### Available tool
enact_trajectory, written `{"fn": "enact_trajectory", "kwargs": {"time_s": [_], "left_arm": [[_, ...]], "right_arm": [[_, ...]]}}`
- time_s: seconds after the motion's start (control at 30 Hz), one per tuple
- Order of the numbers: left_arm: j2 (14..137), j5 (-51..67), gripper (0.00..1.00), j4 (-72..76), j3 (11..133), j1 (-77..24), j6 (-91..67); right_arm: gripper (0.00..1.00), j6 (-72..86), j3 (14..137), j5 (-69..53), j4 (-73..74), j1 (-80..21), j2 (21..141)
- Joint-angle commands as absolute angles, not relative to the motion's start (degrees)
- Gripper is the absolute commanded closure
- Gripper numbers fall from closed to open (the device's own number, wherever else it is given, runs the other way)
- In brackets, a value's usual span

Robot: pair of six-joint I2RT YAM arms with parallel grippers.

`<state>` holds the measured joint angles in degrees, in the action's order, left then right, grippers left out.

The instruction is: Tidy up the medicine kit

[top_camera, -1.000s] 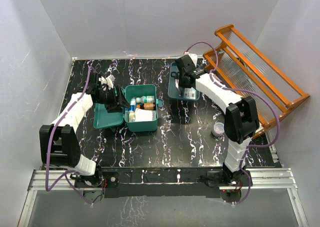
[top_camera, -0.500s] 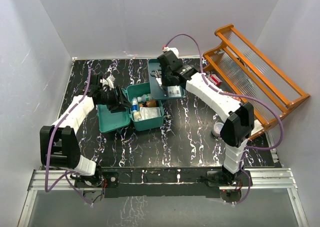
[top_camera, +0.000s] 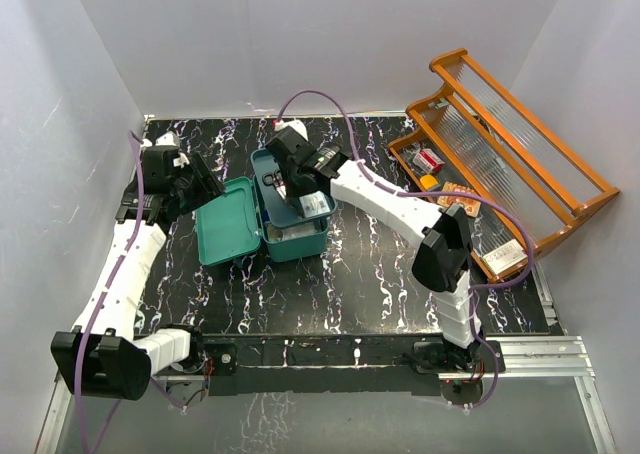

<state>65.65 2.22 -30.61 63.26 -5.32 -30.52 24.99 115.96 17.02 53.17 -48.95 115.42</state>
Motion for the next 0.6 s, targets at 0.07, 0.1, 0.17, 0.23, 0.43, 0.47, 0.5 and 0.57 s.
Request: {"fn": "enact_trajectory", "kwargs": {"time_s": [0.07, 0.1, 0.17, 0.23, 0.43, 0.47, 0.5, 0.57], "left_arm": [[64.3, -1.6, 0.41, -31.7, 62.0, -5.1, -31.6], [64.2, -2.0, 0.41, -31.6, 61.8, -5.1, -31.9], [63.9, -3.6, 0.41, -31.8, 61.6, -5.1, -32.5], [63.5, -4.7, 0.41, -31.8, 61.5, -5.1, -32.9], [63.5, -4.5, 0.4, -31.6, 61.6, -5.1, -32.4], [63.6, -4.3, 0.4, -31.7, 61.5, -5.1, -32.3], [63.7, -4.1, 0.4, -31.6, 61.4, -5.1, -32.3], [63.7, -3.8, 0.4, -31.4, 61.0, -5.1, -32.3]], "right_arm": [[1.0, 25.9, 121.9, 19.7, 54.7, -50.9, 117.1], [1.0, 26.2, 122.3, 20.1, 55.2, -51.1, 117.4], [1.0, 26.7, 122.3, 20.4, 55.4, -51.4, 117.9], [1.0, 27.4, 122.2, 20.8, 55.6, -51.6, 118.3], [1.0, 30.6, 121.5, 21.8, 55.4, -51.8, 118.9], [1.0, 31.2, 121.1, 22.1, 55.2, -51.8, 118.9], [1.0, 31.5, 120.6, 22.2, 54.8, -51.7, 118.7], [1.0, 31.7, 120.1, 22.0, 54.2, -51.8, 118.9]]}}
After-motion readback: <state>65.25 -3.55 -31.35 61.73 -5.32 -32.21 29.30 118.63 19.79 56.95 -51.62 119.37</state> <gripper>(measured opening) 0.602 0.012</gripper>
